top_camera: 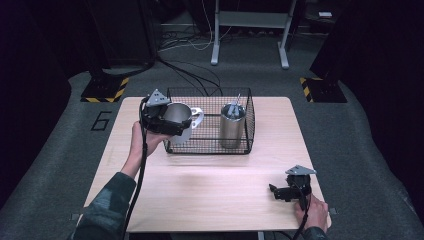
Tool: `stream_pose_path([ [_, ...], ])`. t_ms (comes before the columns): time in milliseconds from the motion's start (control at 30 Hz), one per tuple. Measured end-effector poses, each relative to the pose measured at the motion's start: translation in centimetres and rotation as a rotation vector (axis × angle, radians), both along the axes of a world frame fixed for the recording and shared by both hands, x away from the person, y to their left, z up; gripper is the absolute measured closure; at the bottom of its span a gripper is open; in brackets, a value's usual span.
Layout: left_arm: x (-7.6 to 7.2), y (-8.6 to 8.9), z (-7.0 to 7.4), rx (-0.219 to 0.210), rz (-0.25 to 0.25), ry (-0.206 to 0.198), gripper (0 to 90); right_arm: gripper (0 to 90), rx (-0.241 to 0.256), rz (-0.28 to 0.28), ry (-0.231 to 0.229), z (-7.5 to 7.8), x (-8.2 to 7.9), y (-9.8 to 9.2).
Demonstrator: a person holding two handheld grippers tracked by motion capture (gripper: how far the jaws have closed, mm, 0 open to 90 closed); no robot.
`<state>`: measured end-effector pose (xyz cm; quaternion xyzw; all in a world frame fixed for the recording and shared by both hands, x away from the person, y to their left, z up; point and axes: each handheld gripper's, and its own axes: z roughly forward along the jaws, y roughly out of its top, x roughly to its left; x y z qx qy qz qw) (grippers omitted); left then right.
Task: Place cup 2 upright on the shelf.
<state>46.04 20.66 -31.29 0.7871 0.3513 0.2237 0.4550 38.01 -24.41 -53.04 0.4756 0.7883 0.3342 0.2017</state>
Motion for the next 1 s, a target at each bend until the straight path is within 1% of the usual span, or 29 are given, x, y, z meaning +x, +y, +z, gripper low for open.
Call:
stream_pose_path([
  [100, 0.5, -0.3, 0.0, -0.002, -0.004, 0.005, 6.0, 0.0, -0.002, 0.001, 0.004, 0.0, 0.0, 0.0],
  [133, 0.7, -0.4, 0.0, 0.001, -0.002, -0.003, 6.1, 0.0, -0.002, 0.001, 0.004, 0.0, 0.0, 0.0],
  [267, 1.4, -0.8, 0.0, 0.001, 0.002, -0.003, 6.1, 0.0, -0.002, 0.0, 0.001, 0.0, 0.0, 0.0],
  [367, 2.0, -1.0, -0.1, -0.004, 0.004, -0.002, 6.1, 0.0, 0.002, 0.0, 0.0, 0.0, 0.0, 0.0],
  [533, 2.9, -1.6, -0.4, 0.003, 0.003, 0.012, 6.0, 0.0, 0.0, 0.0, 0.0, 0.0, 0.0, 0.0],
  [667, 3.5, -1.9, -0.4, -0.002, 0.008, 0.01, 6.0, 0.0, 0.001, 0.0, -0.002, 0.0, 0.0, 0.0],
  [700, 3.7, -2.0, -0.5, -0.005, 0.012, 0.009, 6.0, 0.0, -0.001, 0.001, 0.004, 0.0, 0.0, 0.0],
  [800, 4.2, -2.4, -0.8, -0.001, 0.019, 0.011, 6.0, 0.0, 0.001, 0.001, 0.0, 0.0, 0.0, 0.0],
  [900, 4.6, -2.8, -1.2, 0.018, 0.029, 0.012, 6.0, 0.0, 0.001, 0.0, 0.0, 0.0, 0.0, 0.0],
  [933, 4.8, -2.9, -1.4, 0.017, 0.032, 0.013, 6.1, 0.0, -0.001, 0.0, 0.0, 0.0, 0.0, 0.0],
  [1000, 5.2, -3.0, -1.7, 0.017, 0.036, 0.024, 6.0, 0.0, -0.002, 0.0, 0.003, 0.0, 0.0, 0.0],
])
